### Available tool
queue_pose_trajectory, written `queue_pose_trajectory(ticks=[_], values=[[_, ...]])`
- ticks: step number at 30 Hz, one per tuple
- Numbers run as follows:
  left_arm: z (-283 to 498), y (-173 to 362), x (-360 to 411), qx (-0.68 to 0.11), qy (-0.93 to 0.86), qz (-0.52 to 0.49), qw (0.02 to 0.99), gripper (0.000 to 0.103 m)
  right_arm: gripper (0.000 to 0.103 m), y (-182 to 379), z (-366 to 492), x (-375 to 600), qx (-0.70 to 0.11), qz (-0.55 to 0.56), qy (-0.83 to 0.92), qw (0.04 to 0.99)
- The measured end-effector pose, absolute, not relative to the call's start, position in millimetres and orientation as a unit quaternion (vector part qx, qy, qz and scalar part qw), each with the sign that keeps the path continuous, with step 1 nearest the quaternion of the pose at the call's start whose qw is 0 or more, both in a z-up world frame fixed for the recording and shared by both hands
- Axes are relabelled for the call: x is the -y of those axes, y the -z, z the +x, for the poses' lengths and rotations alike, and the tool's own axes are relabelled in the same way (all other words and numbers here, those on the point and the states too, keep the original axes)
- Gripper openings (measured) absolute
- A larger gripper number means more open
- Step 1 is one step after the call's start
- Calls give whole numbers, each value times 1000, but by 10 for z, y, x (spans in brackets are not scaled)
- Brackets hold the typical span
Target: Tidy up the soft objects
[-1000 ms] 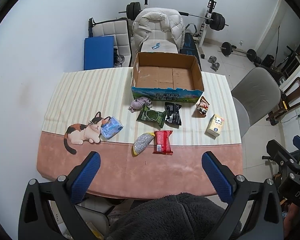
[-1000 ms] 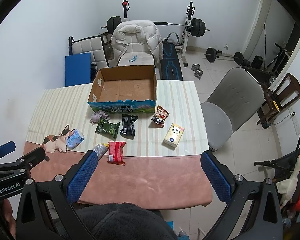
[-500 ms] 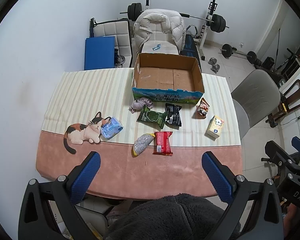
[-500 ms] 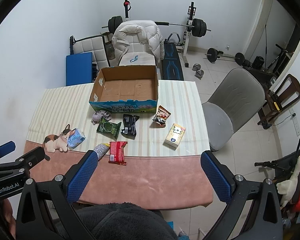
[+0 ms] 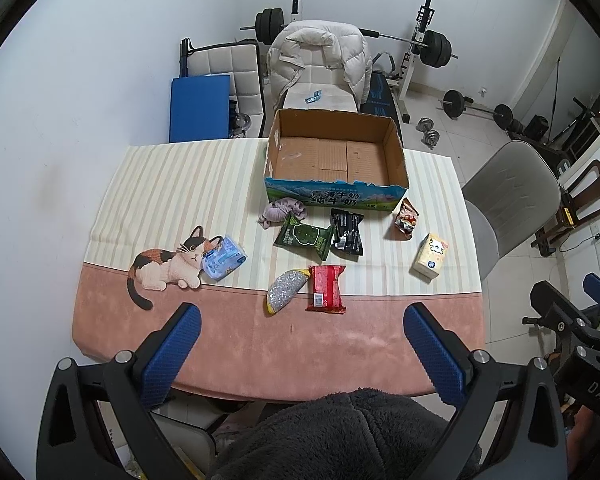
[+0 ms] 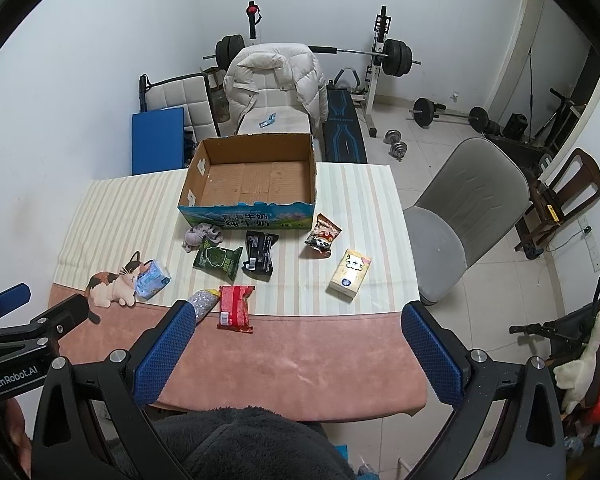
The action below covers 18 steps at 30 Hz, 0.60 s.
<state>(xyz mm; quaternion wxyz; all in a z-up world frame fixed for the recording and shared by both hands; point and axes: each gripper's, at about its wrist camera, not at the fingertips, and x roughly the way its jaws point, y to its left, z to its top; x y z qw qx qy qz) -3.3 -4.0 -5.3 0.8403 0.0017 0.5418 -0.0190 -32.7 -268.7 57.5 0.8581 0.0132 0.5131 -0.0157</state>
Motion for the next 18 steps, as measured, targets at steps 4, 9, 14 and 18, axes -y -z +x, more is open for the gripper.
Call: queue_pose_trajectory(ticks=[4, 9, 14, 18], values=[[-28, 31, 53, -538, 20, 1, 843, 103, 103, -584, -324, 2694, -512, 13, 16, 859], [-39, 31, 49, -537, 22, 1, 843, 103, 103, -625, -312, 2701, -509, 12, 18, 860], [-49, 27, 32, -536, 24, 1, 844, 103, 103, -631, -309, 2712, -509, 12, 17, 860], [-32, 17, 50, -535, 25, 2, 844, 103, 103, -630, -316, 2710, -508, 11, 17, 861]])
